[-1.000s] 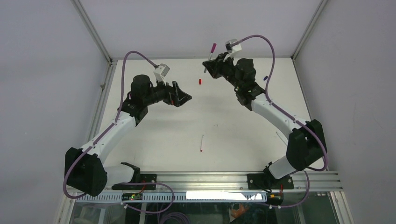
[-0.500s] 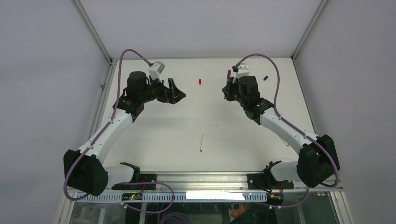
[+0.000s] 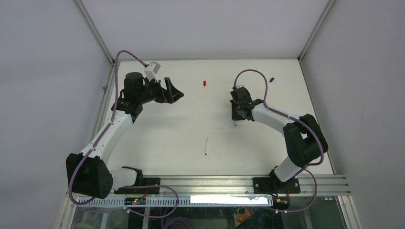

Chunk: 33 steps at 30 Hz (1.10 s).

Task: Insert the pens into the pen caps

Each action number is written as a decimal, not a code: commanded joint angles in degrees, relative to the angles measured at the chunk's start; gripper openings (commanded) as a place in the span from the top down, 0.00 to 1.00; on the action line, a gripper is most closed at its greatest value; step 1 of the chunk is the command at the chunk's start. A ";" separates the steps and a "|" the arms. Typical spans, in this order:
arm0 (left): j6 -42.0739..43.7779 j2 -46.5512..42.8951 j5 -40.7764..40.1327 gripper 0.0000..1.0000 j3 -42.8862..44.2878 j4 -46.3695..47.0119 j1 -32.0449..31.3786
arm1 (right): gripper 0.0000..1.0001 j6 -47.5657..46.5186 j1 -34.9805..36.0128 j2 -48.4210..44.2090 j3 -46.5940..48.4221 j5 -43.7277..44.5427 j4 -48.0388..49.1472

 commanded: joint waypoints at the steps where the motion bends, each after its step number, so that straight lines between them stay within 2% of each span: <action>1: -1.40 -0.36 1.45 0.01 -0.39 2.09 0.15 | 1.00 2.12 -0.14 1.68 2.81 0.47 -1.60; 6: -0.69 0.29 0.01 0.01 0.24 1.10 0.14 | 1.00 3.22 -0.14 6.37 3.69 -0.10 -0.59; 8: 0.60 1.52 1.64 0.01 1.61 -1.26 0.18 | 0.94 3.33 -0.09 7.58 4.27 -0.50 -0.58; 9: 1.97 2.86 4.00 0.01 3.23 -3.53 0.18 | 0.91 3.28 -0.13 7.86 4.53 -0.64 -0.58; 13: 13.95 11.44 17.77 0.01 16.61 -23.34 0.62 | 0.77 3.10 -0.14 7.37 4.54 -0.75 -0.13; 17: 28.11 13.72 26.63 0.01 26.39 -41.89 0.63 | 0.58 2.92 -0.09 6.61 3.81 -0.84 0.64; 19: 33.41 14.12 30.00 0.01 28.58 -48.30 0.56 | 0.53 3.10 -0.14 6.21 3.57 -1.07 1.26; 21: 35.12 13.66 31.82 0.01 28.54 -50.04 0.39 | 0.45 3.25 -0.14 5.75 3.47 -1.10 1.79; 24: 42.21 13.57 39.11 0.01 28.84 -55.72 0.21 | 0.38 3.34 -0.14 3.84 3.38 0.28 2.66; 26: 49.50 13.46 45.42 0.01 29.06 -59.81 0.43 | 0.37 3.52 -0.21 2.34 3.46 2.09 3.18; 30: 55.81 13.62 60.66 0.01 28.76 -60.63 1.02 | 0.36 4.49 -0.51 -1.67 2.90 6.17 5.40; 33: 55.46 17.22 63.36 0.01 30.65 -60.78 0.54 | 0.35 3.37 -1.45 -5.07 2.32 8.54 6.79</action>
